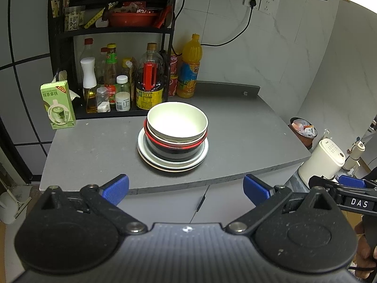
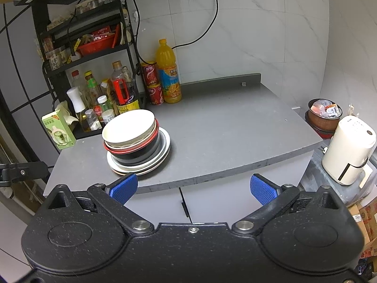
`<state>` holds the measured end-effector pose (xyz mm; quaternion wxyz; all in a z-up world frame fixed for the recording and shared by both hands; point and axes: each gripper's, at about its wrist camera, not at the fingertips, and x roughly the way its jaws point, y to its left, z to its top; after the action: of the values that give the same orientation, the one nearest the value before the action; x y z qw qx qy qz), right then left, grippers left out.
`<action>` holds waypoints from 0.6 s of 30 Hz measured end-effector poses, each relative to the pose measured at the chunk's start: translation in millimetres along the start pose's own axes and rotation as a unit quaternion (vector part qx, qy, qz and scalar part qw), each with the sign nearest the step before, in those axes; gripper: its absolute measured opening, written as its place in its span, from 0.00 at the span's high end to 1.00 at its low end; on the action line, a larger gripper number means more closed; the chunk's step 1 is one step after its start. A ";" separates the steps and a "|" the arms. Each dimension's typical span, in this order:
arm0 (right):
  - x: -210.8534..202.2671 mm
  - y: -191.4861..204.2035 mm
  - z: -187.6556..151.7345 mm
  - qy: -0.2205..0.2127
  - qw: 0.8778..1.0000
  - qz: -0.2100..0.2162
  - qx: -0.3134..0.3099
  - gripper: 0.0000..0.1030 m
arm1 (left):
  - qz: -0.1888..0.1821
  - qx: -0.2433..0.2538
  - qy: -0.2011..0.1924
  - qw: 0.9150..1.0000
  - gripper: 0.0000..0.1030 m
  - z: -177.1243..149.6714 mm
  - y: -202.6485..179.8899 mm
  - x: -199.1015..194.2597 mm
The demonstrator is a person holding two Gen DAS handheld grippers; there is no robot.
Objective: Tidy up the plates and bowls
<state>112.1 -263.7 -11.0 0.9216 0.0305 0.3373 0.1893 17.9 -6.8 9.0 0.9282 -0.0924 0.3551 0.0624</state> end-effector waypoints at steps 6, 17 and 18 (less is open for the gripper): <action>-1.3 2.2 0.7 -0.004 1.000 0.000 0.002 0.00 | 0.000 0.001 0.002 1.000 0.01 0.0 0.6 -0.2; 1.8 6.0 0.3 -0.003 1.000 -0.004 0.010 0.00 | -0.004 -0.001 0.007 1.000 0.01 3.4 4.3 2.7; 1.7 5.8 0.3 -0.003 1.000 -0.004 0.009 0.00 | -0.003 -0.001 0.007 1.000 0.01 3.4 4.1 2.8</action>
<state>111.6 -257.7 -10.7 0.9231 0.0383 0.3362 0.1827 21.3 -1.9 9.0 0.9258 -0.0946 0.3611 0.0588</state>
